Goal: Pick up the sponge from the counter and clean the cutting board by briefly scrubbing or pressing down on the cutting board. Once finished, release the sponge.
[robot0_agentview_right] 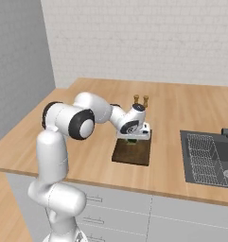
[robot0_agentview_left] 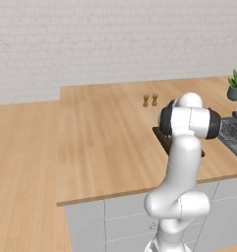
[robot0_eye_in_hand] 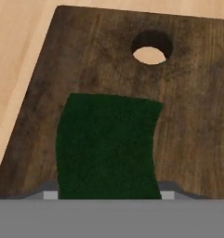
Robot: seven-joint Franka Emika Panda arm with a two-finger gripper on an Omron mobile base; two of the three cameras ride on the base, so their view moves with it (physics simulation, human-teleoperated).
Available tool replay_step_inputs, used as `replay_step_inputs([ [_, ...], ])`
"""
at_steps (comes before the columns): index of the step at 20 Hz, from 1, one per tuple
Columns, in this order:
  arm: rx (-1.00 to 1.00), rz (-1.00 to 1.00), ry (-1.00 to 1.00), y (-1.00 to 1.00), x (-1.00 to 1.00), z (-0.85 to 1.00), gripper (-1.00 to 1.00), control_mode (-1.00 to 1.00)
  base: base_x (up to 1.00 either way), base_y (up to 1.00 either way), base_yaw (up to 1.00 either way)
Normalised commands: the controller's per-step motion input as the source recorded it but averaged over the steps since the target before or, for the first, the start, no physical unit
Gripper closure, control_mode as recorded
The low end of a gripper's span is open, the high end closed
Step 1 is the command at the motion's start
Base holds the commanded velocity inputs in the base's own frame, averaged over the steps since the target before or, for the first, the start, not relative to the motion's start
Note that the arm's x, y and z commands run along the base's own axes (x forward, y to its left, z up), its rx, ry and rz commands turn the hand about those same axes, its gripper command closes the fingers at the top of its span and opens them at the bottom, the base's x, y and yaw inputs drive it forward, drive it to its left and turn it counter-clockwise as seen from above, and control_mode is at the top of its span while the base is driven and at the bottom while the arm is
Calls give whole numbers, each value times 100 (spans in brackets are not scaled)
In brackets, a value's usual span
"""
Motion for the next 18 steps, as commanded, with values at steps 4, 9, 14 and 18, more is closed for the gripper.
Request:
replay_step_inputs([
  [4,0,0,-4,-1,-100,-9,100,-100,0,0,0],
  [9,0,0,-2,-3,-92,-7,100,-100,0,0,0],
  [14,0,3,0,-9,-21,-1,100,-100,0,0,0],
  [18,0,0,0,-18,0,0,100,-100,0,0,0],
])
